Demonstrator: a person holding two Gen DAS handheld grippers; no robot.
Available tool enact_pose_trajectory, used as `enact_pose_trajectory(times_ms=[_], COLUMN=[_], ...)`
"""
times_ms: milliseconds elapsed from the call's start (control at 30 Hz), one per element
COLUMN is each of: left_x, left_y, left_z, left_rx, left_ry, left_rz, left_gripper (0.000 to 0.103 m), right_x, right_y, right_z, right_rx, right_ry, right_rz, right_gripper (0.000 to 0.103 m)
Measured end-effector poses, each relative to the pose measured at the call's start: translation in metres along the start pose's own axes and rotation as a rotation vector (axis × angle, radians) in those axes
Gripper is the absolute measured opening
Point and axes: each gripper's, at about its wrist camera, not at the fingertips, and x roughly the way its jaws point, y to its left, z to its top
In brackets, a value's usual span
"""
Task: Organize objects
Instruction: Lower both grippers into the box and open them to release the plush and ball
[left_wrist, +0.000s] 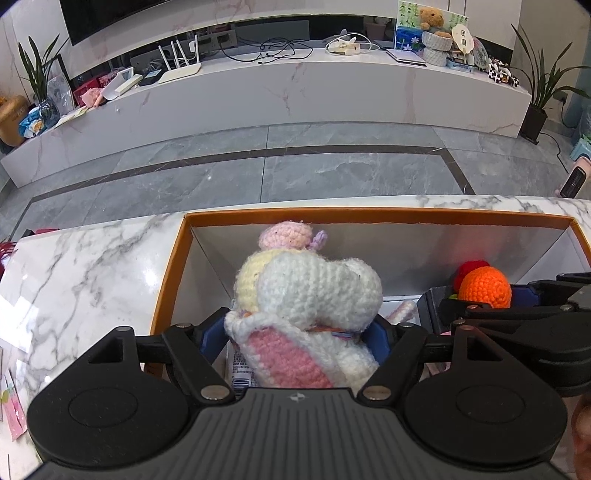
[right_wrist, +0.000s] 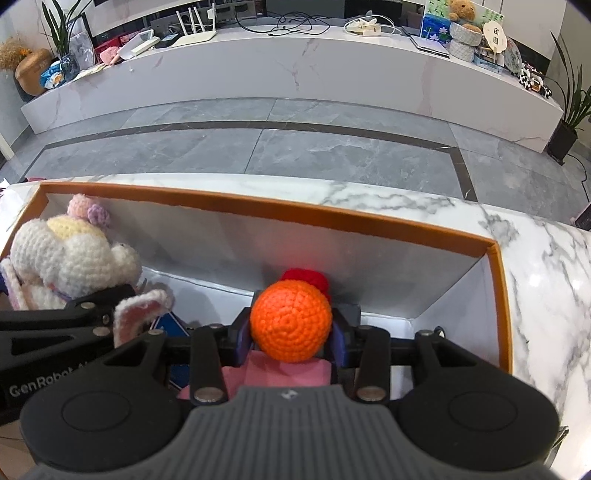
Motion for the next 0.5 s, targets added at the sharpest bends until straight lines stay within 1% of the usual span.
enact_pose_trajectory(times_ms=[67, 300, 500], left_x=[-0.0006, -0.0038, -0.0075], left_y=[0.0009, 0.0023, -0.0009], left_z=[0.0001, 0.0004, 0.0018], left_rx=[-0.006, -0.024, -0.012], left_ry=[0.0, -0.001, -0.014], left_rz=[-0.006, -0.006, 0.008], left_gripper=[0.088, 0.089, 0.089], right_x=[-0.0023, -0.0058, -0.0105], right_y=[-0.0017, -0.001, 0.001], right_z=[-0.0005, -0.0025, -0.0048], right_rx=[-0.003, -0.023, -0.04], right_ry=[-0.013, -0.02, -0.035], right_rz=[0.004, 0.004, -0.003], right_gripper=[0.054, 0.054, 0.056])
